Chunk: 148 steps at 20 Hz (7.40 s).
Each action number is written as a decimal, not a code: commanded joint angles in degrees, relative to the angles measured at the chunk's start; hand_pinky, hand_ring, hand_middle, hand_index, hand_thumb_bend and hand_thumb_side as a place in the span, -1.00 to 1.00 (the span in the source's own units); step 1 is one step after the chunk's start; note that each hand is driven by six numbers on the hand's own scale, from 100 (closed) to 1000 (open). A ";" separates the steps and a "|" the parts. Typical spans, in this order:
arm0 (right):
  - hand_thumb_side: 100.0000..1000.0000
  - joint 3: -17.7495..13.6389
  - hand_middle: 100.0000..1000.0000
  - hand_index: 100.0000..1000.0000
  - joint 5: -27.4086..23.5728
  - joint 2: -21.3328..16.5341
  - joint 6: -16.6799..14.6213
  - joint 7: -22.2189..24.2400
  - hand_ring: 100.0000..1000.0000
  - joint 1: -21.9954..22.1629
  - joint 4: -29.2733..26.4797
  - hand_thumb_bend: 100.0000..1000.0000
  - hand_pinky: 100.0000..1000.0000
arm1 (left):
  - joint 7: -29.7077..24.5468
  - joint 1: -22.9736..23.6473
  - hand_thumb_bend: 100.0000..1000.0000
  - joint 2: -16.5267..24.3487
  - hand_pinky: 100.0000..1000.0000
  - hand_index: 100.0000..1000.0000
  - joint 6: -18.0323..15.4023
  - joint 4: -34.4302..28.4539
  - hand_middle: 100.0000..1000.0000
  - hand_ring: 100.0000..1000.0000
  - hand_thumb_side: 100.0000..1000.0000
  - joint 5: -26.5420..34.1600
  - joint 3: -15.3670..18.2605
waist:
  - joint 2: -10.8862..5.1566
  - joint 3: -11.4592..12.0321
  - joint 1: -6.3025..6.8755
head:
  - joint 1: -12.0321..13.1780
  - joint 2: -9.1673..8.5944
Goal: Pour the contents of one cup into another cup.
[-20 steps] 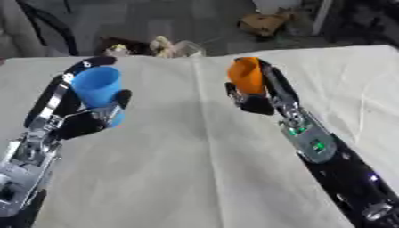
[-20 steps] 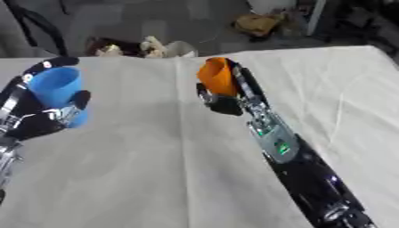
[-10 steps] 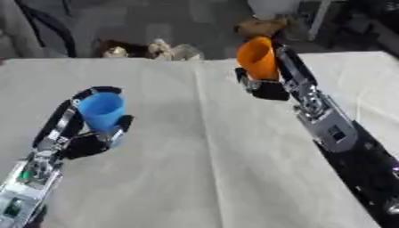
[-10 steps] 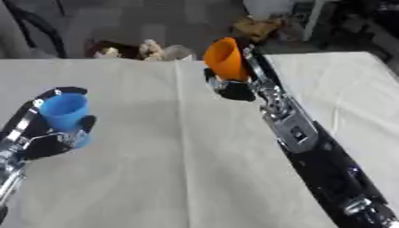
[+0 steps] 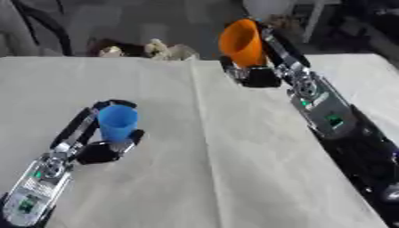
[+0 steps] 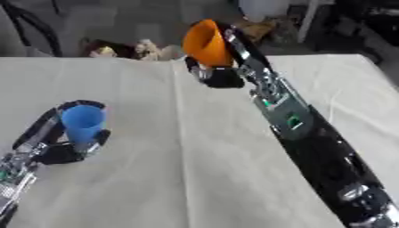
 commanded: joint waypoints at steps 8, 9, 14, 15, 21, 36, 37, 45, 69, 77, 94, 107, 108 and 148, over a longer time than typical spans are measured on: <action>-0.97 3.62 -0.38 0.65 2.14 4.85 -0.47 5.82 -0.22 -4.14 -1.98 -1.00 0.26 | -0.31 -5.24 -1.00 -3.05 -0.80 0.52 -2.11 2.51 -0.58 -0.21 -0.57 -1.18 -1.22 | -0.56 0.15 -0.46 | 0.81 0.00; -0.97 3.90 -0.38 0.65 2.57 5.33 -0.60 6.23 -0.22 -4.30 -1.77 -1.00 0.26 | -0.34 -5.50 -1.00 -3.29 -0.80 0.52 -2.19 2.55 -0.58 -0.21 -0.57 -1.15 -1.31 | -0.50 0.27 -0.49 | 0.80 -0.02; -0.98 5.31 -0.38 0.66 5.65 7.40 -1.58 8.28 -0.21 -5.18 -0.07 -1.00 0.26 | -1.14 -6.83 -1.00 -4.71 -0.80 0.52 -2.58 2.25 -0.58 -0.22 -0.56 -0.72 -2.24 | -0.15 1.07 -0.69 | 0.65 -0.24; -0.99 5.48 -0.38 0.66 6.30 7.64 -1.84 8.57 -0.21 -5.33 0.23 -1.00 0.27 | -1.33 -7.01 -1.00 -4.95 -0.80 0.52 -2.59 2.12 -0.58 -0.22 -0.56 -0.53 -2.42 | -0.12 1.22 -0.72 | 0.60 -0.27; -1.00 6.14 -0.37 0.67 10.32 8.27 -3.54 9.74 -0.20 -5.91 2.33 -1.00 0.27 | -3.26 -7.44 -1.00 -6.08 -0.79 0.52 -2.25 0.50 -0.58 -0.22 -0.56 1.73 -4.01 | -0.11 2.30 -0.83 | 0.36 -0.32; -1.00 5.87 -0.36 0.69 14.04 3.68 -4.90 10.36 -0.19 -7.06 2.59 -1.00 0.28 | -4.99 -6.13 -1.00 -4.70 -0.79 0.52 -1.71 -2.37 -0.58 -0.22 -0.57 3.60 -5.32 | -0.30 2.50 -1.22 | 0.80 -0.41; -1.00 5.89 -0.36 0.69 14.19 3.18 -4.96 10.51 -0.19 -7.07 2.34 -1.00 0.28 | -5.01 -6.00 -1.00 -4.57 -0.79 0.52 -1.67 -2.53 -0.58 -0.22 -0.57 3.72 -5.30 | -0.33 2.53 -1.26 | 0.84 -0.42; -1.00 6.05 -0.33 0.71 17.36 -0.09 -6.19 11.60 -0.18 -6.79 -0.48 -1.00 0.29 | -5.05 -5.08 -1.00 -3.59 -0.79 0.52 -1.17 -3.41 -0.58 -0.22 -0.58 4.64 -4.97 | -0.66 2.59 -1.41 | 1.08 -0.38; -1.00 6.74 -0.28 0.78 37.37 0.51 -15.02 12.73 -0.23 -7.32 -3.60 -1.00 0.31 | -4.75 -5.28 -1.00 -3.65 -0.78 0.53 -0.78 -3.55 -0.58 -0.22 -0.59 4.95 -4.68 | -0.74 2.29 -1.52 | 1.52 -0.29; -1.00 6.70 -0.24 0.79 42.65 0.75 -16.58 12.00 -0.25 -7.50 -3.79 -1.00 0.31 | -4.83 -5.34 -1.00 -3.64 -0.78 0.53 -0.72 -3.72 -0.58 -0.22 -0.60 5.05 -4.76 | -0.75 2.35 -1.59 | 1.60 -0.27; -1.00 6.89 -0.16 0.81 52.59 1.04 -19.00 11.18 -0.16 -7.92 -4.70 -1.00 0.31 | -4.97 -5.46 -1.00 -3.71 -0.78 0.53 -0.63 -3.88 -0.58 -0.22 -0.60 5.07 -4.90 | -0.85 2.67 -1.61 | 1.85 -0.30; -1.00 6.95 -0.14 0.82 55.72 0.97 -19.56 10.26 -0.15 -7.90 -4.76 -1.00 0.32 | -4.93 -5.51 -1.00 -3.63 -0.77 0.53 -0.59 -4.01 -0.58 -0.22 -0.61 5.10 -4.97 | -0.89 2.96 -1.59 | 1.89 -0.21; -1.00 6.95 -0.14 0.82 55.82 0.96 -19.58 10.20 -0.15 -7.89 -4.76 -1.00 0.32 | -4.92 -5.50 -1.00 -3.61 -0.77 0.53 -0.58 -4.01 -0.58 -0.22 -0.62 5.07 -4.97 | -0.91 2.96 -1.58 | 1.90 -0.20; -1.00 1.31 -0.53 0.72 34.88 1.01 -6.63 3.52 -0.49 -3.00 -4.25 -1.00 0.30 | 4.68 1.63 1.00 -0.40 0.53 1.00 -13.65 0.83 0.81 1.00 0.48 -16.03 -1.21 | -0.64 2.22 -0.48 | 2.17 0.36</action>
